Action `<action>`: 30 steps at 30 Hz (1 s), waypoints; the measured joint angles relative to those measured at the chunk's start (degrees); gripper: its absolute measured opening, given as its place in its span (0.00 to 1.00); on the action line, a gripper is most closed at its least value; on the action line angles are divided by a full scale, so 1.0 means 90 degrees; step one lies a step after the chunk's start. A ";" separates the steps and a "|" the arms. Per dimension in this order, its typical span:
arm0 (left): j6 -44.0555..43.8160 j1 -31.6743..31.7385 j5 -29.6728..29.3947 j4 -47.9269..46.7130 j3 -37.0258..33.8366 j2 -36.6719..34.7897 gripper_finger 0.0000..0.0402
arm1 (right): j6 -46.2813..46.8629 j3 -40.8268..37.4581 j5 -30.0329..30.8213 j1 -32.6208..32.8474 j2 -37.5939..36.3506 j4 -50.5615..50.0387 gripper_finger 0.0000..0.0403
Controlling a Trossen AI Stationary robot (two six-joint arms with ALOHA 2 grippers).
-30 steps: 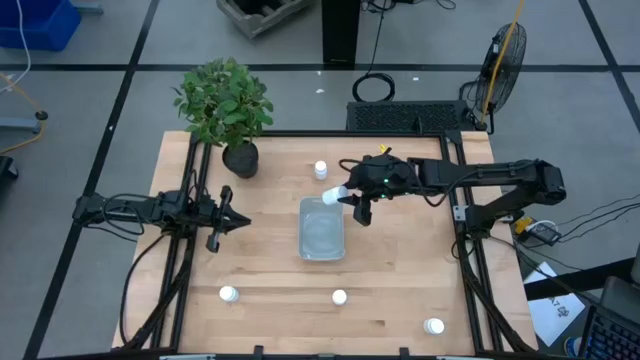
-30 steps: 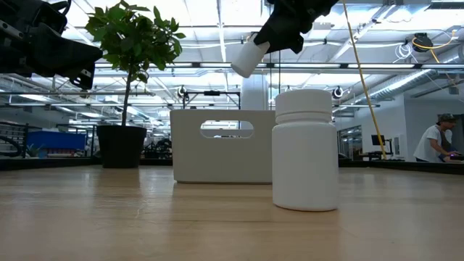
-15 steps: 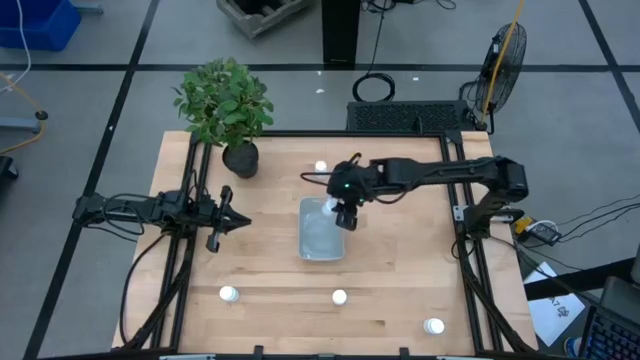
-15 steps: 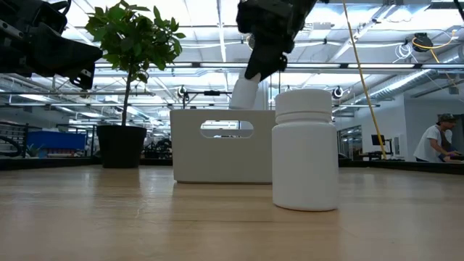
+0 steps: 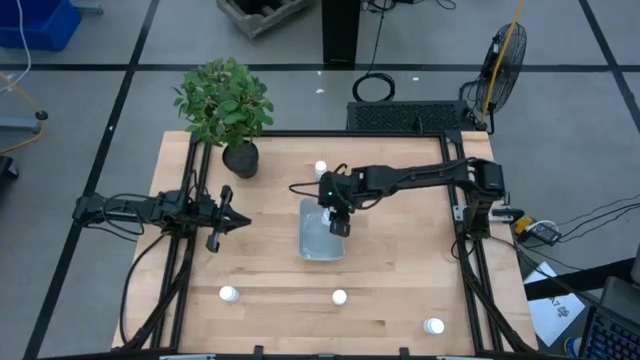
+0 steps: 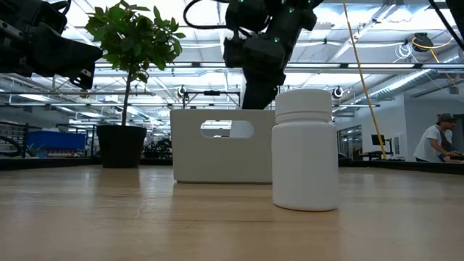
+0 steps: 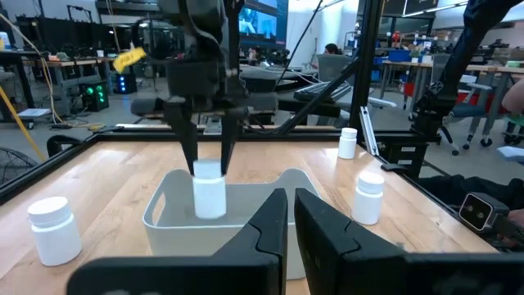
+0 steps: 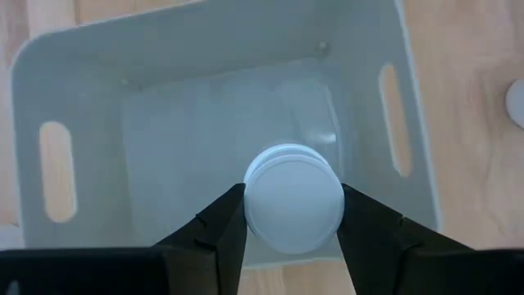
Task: Pick and place pill bottles into a basket
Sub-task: Put the white medicine bottle into the gray bin
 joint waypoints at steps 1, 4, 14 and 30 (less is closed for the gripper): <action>0.0000 0.0000 0.0000 0.0000 0.0000 0.0000 0.08 | -0.0029 0.0000 0.0000 0.0000 0.0051 0.0039 0.38; -0.0001 0.0001 0.0000 0.0000 0.0000 -0.0002 0.08 | -0.0058 -0.0005 0.0007 0.0000 0.0197 -0.0003 0.37; 0.0000 0.0001 0.0000 0.0000 0.0000 0.0000 0.08 | -0.0156 -0.0005 0.0014 0.0000 0.0380 -0.0026 0.38; -0.0001 0.0000 0.0000 -0.0001 0.0000 0.0000 0.08 | -0.0508 -0.0012 0.0014 0.0015 0.0380 -0.0098 0.43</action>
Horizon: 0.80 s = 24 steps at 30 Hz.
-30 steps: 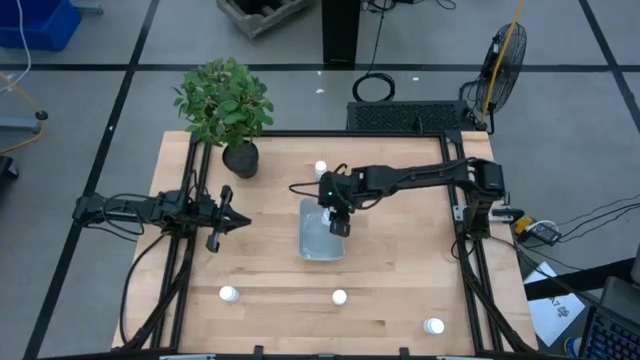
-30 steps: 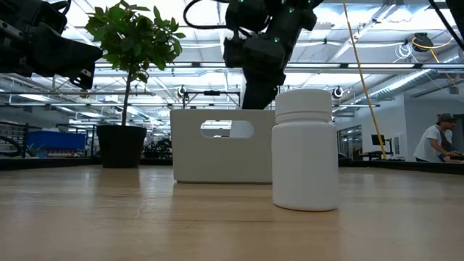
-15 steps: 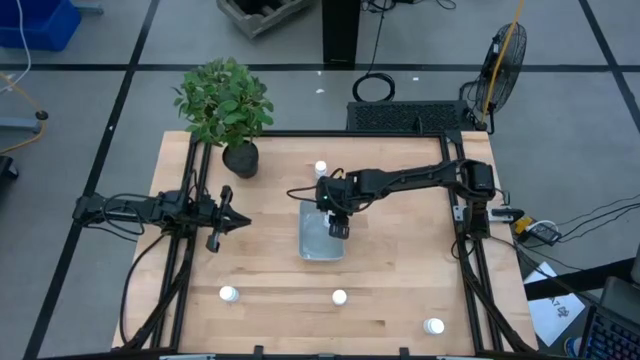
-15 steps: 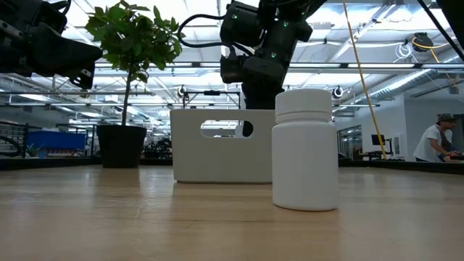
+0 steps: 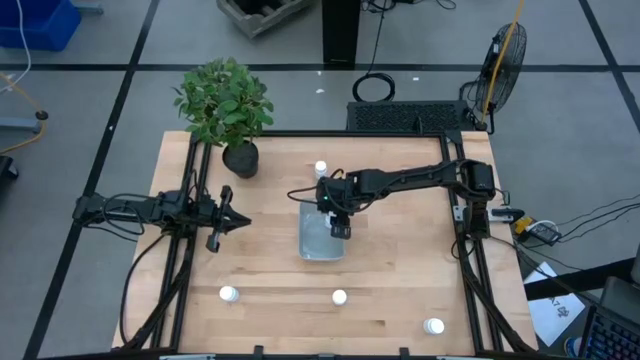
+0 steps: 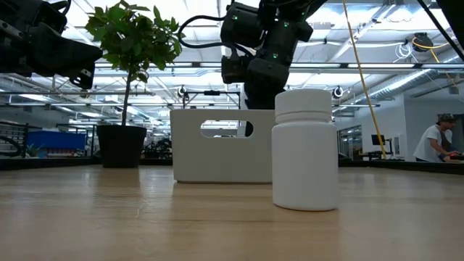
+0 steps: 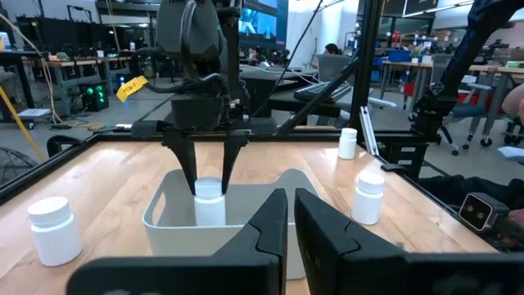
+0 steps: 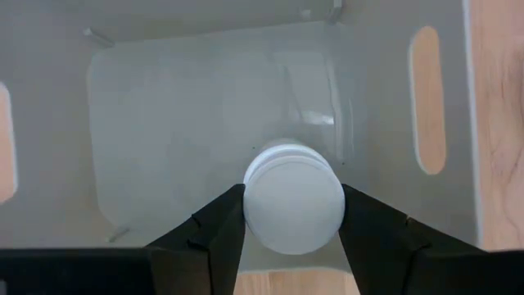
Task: Pick and place pill bottles into a basket
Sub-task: Put the white medicine bottle into the gray bin
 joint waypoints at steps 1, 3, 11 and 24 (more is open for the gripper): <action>0.0001 0.0000 0.0000 0.0000 0.0000 -0.0002 0.08 | -0.0030 0.0000 0.0000 0.0000 0.0000 0.0002 0.43; -0.0001 0.0000 0.0000 0.0001 0.0000 -0.0002 0.08 | -0.0047 0.0000 0.0000 0.0002 0.0000 -0.0001 0.44; 0.0000 0.0001 0.0000 0.0001 0.0000 -0.0002 0.08 | -0.0148 -0.0002 0.0029 0.0002 0.0000 0.0055 0.51; -0.0001 0.0002 0.0000 -0.0001 0.0000 0.0000 0.08 | -0.0392 -0.0010 0.0372 0.0161 -0.0362 -0.0149 0.55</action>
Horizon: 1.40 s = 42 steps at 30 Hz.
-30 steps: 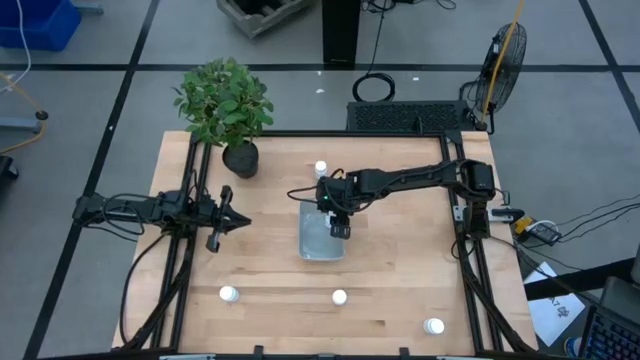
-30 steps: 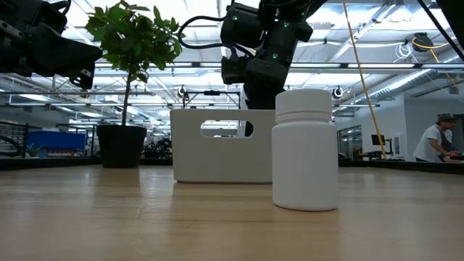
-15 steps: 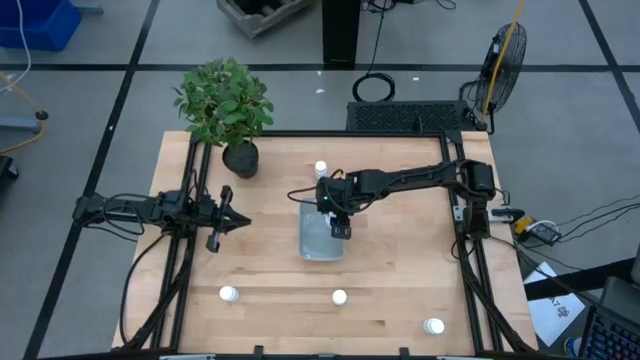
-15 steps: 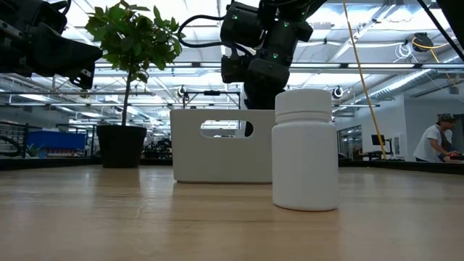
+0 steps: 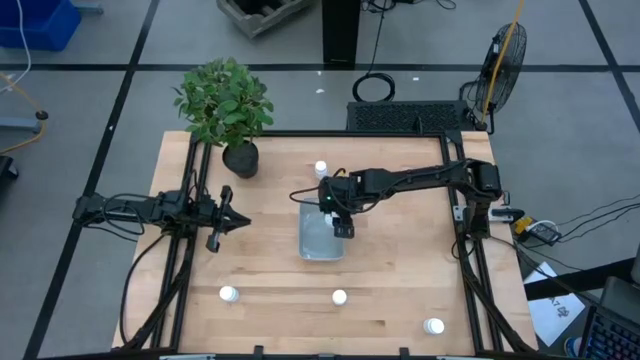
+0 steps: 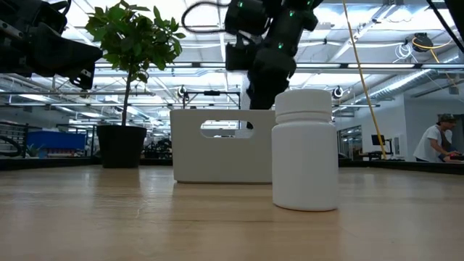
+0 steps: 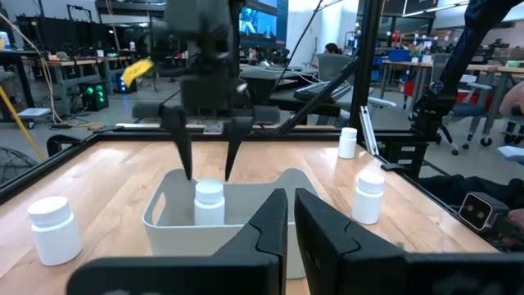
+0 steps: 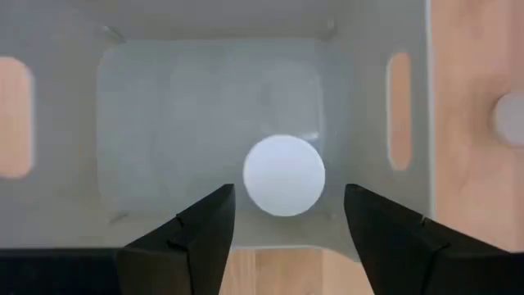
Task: Pick and place pill bottles into a basket
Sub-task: Put the white medicine bottle into the gray bin
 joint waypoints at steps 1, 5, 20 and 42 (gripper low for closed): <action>0.0002 -0.0002 0.0000 0.0002 0.0000 -0.0002 0.08 | -0.0052 0.0000 0.0091 0.0044 -0.0076 -0.0008 0.56; 0.0002 0.0001 0.0000 0.0002 0.0000 -0.0002 0.08 | -0.0092 0.0000 0.0128 0.0243 -0.0415 -0.0187 0.58; 0.0002 -0.0002 0.0000 0.0000 0.0000 0.0000 0.08 | 0.3426 0.0005 0.0477 0.2664 -0.1388 -0.2570 0.70; 0.0001 -0.0002 0.0000 0.0001 0.0000 -0.0001 0.08 | 0.9938 0.0005 0.1007 0.6097 -0.1389 -0.3194 0.71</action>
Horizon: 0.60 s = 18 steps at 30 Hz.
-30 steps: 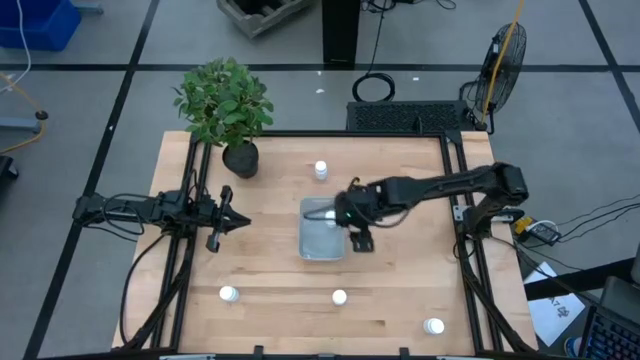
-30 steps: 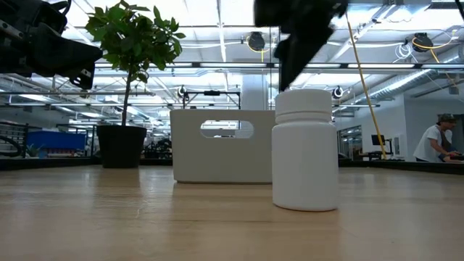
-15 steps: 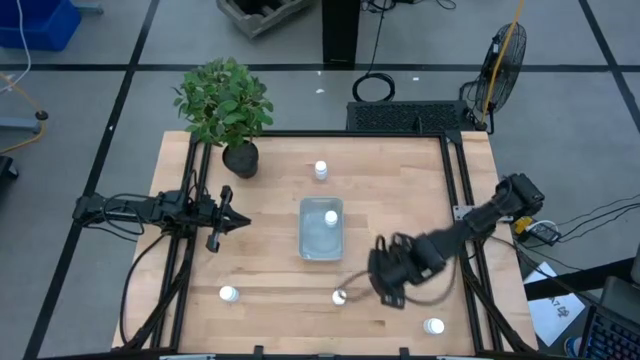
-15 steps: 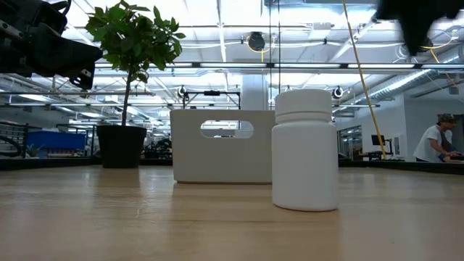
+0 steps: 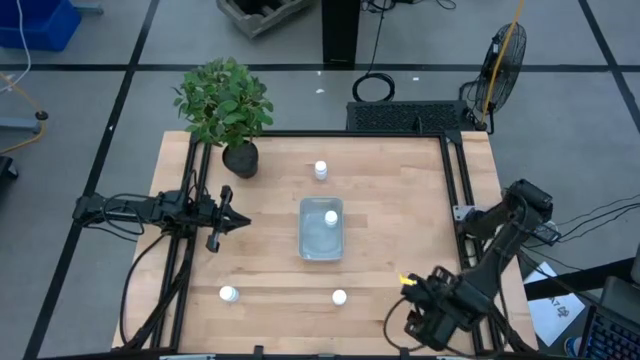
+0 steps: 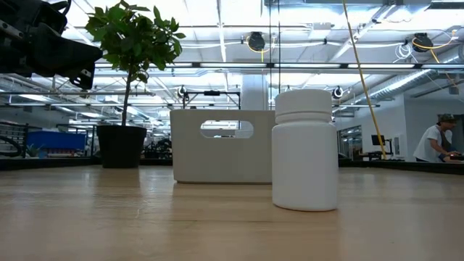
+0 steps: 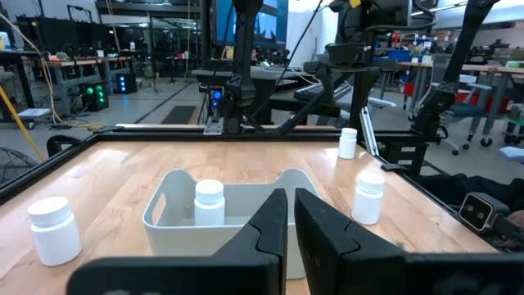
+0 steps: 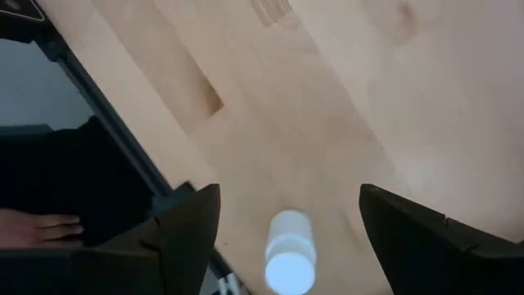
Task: Pick and place pill bottles into a basket
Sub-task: Put the white medicine bottle into the gray bin
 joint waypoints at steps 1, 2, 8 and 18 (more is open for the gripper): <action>0.0001 0.0000 0.0000 0.0000 0.0000 0.0000 0.08 | 0.0196 0.0000 0.0013 0.0091 0.0002 0.0002 0.71; 0.0001 0.0000 0.0000 -0.0001 0.0000 -0.0001 0.08 | 0.0380 0.0000 0.0062 0.0184 0.0002 -0.0005 0.71; 0.0001 0.0001 0.0000 0.0000 0.0000 0.0000 0.08 | 0.1471 -0.0316 -0.0042 0.0694 0.0033 0.0117 0.71; 0.0001 0.0000 0.0000 0.0001 0.0000 -0.0001 0.08 | 0.2144 -0.1193 -0.0389 0.0950 0.0033 0.1615 0.72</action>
